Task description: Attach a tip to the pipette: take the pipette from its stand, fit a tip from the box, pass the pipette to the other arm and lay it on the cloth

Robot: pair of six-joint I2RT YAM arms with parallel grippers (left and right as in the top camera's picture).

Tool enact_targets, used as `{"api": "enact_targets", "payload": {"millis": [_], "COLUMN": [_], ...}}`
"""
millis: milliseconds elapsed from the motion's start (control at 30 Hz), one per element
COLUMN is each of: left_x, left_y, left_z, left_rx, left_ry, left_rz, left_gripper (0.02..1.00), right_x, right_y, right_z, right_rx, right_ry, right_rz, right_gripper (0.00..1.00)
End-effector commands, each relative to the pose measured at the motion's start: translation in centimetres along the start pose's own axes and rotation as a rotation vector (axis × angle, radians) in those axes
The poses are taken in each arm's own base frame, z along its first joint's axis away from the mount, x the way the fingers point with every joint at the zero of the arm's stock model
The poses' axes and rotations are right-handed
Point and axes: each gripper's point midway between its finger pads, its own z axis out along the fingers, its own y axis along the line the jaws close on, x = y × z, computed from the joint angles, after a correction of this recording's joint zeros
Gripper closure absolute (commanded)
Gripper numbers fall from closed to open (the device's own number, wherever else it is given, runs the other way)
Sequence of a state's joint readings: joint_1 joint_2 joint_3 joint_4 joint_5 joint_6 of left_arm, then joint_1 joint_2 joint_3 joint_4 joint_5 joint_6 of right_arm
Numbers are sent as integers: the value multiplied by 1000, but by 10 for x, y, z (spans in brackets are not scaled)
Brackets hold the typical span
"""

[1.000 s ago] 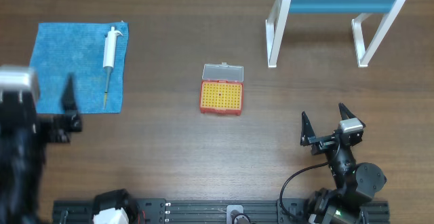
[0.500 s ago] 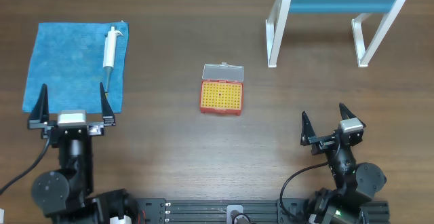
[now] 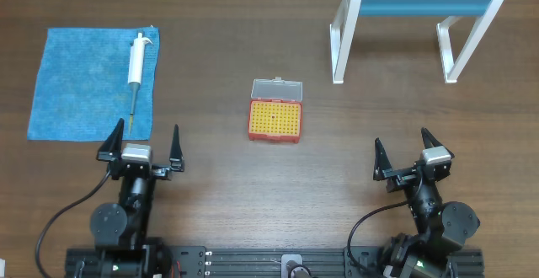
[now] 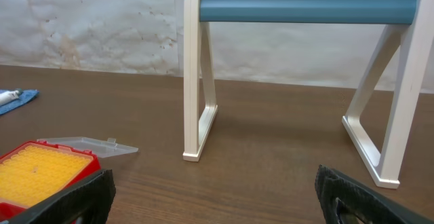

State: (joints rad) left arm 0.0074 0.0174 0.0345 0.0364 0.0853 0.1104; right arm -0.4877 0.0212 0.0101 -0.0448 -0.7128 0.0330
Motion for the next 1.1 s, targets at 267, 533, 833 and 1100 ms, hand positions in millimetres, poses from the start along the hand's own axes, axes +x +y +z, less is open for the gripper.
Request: {"api": "enact_targets", "payload": {"millis": [267,533,833,1100], "left_x": [41,40,40,40], "left_y": [22,20,20,20], "left_z": [-4,-3,-3,-3], "left_rx": [-157,-142,-142,-142], "left_ry": [129,126,126,126], "left_rz": [-184,-185,-185,-185], "left_gripper": [20,20,20,20], "right_x": [2,2,2,2], "right_y": [2,2,2,2], "right_z": [0,0,0,0], "right_rx": [-9,-9,-9,-9], "right_ry": [3,3,3,3], "right_rz": [13,13,13,13], "right_gripper": [27,27,27,27]}}
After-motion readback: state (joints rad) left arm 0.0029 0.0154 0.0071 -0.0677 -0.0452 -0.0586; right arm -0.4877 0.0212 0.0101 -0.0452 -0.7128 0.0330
